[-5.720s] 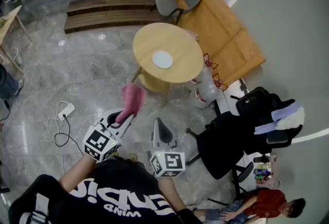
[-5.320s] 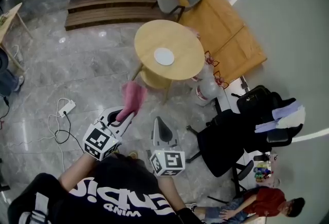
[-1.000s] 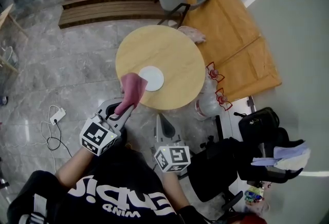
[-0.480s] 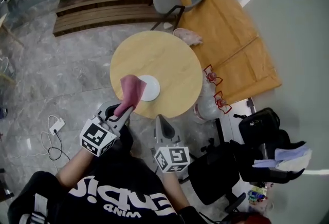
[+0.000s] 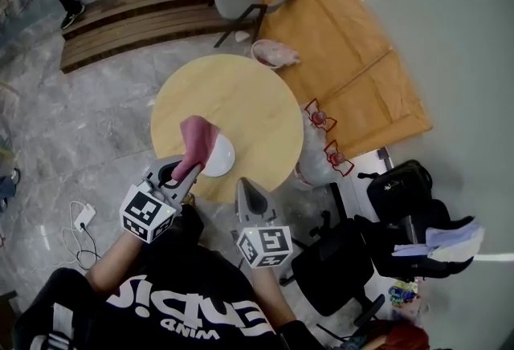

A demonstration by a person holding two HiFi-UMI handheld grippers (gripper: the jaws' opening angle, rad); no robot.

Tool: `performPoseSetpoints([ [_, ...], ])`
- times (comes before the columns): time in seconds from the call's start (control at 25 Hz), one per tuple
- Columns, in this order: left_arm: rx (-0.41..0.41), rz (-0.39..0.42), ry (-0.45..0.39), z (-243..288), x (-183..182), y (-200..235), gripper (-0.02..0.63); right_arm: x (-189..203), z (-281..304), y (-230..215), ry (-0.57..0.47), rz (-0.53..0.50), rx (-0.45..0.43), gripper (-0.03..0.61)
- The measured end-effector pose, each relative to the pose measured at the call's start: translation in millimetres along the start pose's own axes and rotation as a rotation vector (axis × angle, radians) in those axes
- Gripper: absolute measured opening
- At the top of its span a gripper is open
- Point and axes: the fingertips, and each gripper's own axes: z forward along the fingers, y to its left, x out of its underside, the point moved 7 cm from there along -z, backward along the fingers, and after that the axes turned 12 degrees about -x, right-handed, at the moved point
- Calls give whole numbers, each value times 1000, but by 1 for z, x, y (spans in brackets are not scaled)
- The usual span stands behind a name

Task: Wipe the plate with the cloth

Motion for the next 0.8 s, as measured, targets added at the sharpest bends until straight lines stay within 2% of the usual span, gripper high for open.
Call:
performPoseSetpoints([
  [0.36,33,-9,27,50,-8,31,51,-12,42,-32,19,12,28,23],
  [0.8,91,-10,126,95,17,76,51,-7,95,-63,75,44,95,23],
])
